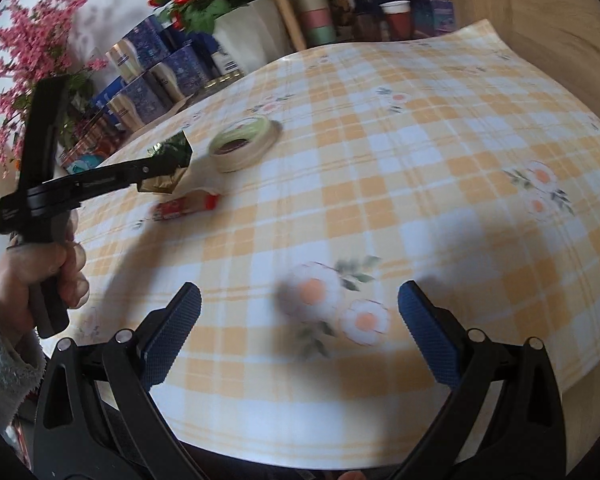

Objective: Collect trash
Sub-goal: 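Grasp the green foil snack wrapper on the table with the left gripper, then grasp the red lighter with the right gripper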

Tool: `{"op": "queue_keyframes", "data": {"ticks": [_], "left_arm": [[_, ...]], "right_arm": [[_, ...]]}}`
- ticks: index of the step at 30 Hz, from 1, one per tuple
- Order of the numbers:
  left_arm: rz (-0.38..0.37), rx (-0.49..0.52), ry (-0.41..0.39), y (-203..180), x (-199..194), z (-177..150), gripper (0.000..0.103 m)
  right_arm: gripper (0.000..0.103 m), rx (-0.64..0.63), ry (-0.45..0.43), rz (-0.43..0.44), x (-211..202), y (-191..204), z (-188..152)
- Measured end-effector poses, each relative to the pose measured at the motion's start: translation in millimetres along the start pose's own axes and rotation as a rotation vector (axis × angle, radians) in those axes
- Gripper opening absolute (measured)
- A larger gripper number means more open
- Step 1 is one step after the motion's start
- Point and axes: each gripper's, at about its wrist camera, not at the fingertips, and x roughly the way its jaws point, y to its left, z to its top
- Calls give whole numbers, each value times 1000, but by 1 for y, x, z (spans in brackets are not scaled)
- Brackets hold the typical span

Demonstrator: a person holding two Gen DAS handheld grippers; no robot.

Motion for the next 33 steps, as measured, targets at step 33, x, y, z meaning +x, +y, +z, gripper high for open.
{"op": "queue_keyframes", "data": {"ticks": [33], "left_arm": [[-41, -442, -244, 83, -180, -164, 13]], "right_arm": [[84, -137, 178, -189, 117, 134, 55]]}}
